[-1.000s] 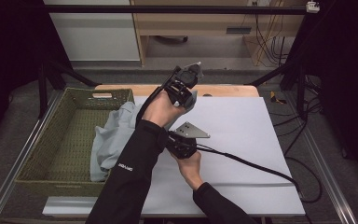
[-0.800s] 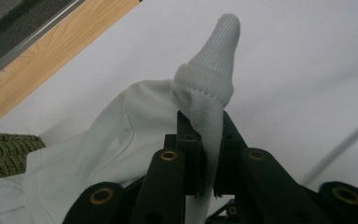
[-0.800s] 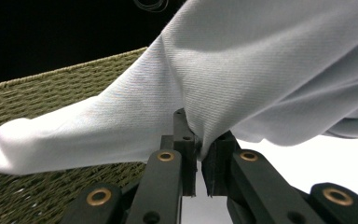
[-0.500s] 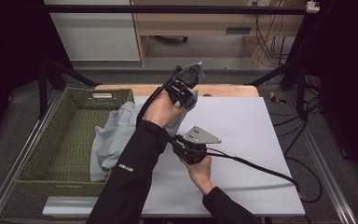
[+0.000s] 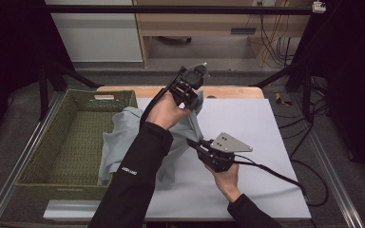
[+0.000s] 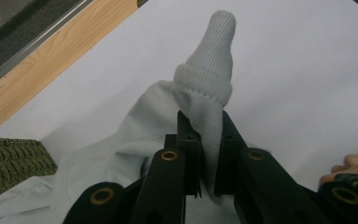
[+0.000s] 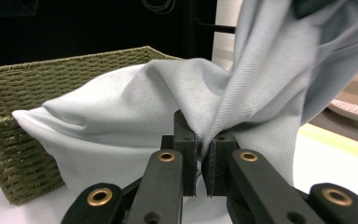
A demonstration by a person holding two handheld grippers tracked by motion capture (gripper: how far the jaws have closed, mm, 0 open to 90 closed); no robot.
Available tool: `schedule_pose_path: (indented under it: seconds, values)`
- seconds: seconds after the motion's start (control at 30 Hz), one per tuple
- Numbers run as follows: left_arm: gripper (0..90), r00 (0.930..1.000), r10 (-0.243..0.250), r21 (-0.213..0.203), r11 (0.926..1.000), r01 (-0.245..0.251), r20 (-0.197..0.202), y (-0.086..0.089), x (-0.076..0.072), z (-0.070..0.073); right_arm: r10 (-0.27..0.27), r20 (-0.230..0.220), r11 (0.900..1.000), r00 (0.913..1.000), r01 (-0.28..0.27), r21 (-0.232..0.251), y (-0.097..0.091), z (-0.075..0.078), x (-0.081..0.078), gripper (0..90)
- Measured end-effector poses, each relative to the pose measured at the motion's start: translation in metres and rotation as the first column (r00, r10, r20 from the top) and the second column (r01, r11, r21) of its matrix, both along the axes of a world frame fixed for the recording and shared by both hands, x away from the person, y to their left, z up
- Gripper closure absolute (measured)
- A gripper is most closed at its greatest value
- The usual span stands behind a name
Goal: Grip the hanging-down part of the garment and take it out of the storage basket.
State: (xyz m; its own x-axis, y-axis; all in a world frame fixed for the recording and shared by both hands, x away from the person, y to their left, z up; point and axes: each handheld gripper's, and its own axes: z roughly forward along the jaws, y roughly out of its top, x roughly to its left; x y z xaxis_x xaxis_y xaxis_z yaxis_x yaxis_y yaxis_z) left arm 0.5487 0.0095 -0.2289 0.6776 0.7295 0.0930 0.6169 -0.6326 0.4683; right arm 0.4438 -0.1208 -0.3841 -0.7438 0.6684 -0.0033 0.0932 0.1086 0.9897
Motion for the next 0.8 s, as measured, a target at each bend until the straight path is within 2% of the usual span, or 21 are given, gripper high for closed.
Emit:
schedule_pose_path:
  seconds: [0.17, 0.23, 0.3, 0.37, 0.7, 0.77, 0.8]
  values:
    - [83.0, 0.9999, -0.011, -0.005, 0.9999, 0.011, -0.001, -0.002, -0.001, 0.001, -0.024, 0.013, 0.9997, 0.9996, 0.024, 0.009, -0.02, 0.005, -0.002, 85.9]
    - [83.0, 0.9999, -0.013, -0.003, 0.9999, 0.013, -0.004, -0.003, -0.002, 0.001, -0.033, 0.004, 0.9993, 0.9994, 0.033, 0.017, -0.027, 0.008, -0.003, 86.0]
    - [83.0, 0.9999, -0.015, -0.002, 0.9999, 0.015, -0.004, -0.003, -0.002, 0.001, -0.038, 0.014, 0.9993, 0.9992, 0.037, 0.006, -0.033, 0.009, -0.003, 86.0]
    - [83.0, 0.9997, -0.023, -0.005, 0.9997, 0.023, -0.002, -0.005, -0.003, 0.001, -0.045, 0.026, 0.999, 0.9986, 0.045, 0.008, -0.037, 0.011, -0.005, 86.0]
    - [83.0, 0.999, -0.045, -0.011, 0.9989, 0.045, -0.006, -0.01, -0.006, 0.002, -0.08, 0.026, 0.9967, 0.9964, 0.08, 0.014, -0.062, 0.017, -0.007, 86.1]
    - [83.0, 0.9982, -0.059, 0.0, 0.9982, 0.059, -0.01, -0.012, -0.006, 0.002, -0.085, 0.022, 0.9962, 0.9961, 0.085, 0.017, -0.066, 0.018, -0.007, 86.0]
    - [83.0, 0.9985, -0.054, -0.009, 0.9985, 0.054, -0.006, -0.014, -0.007, 0.001, -0.089, 0.025, 0.9958, 0.9957, 0.089, 0.02, -0.068, 0.018, -0.007, 86.1]
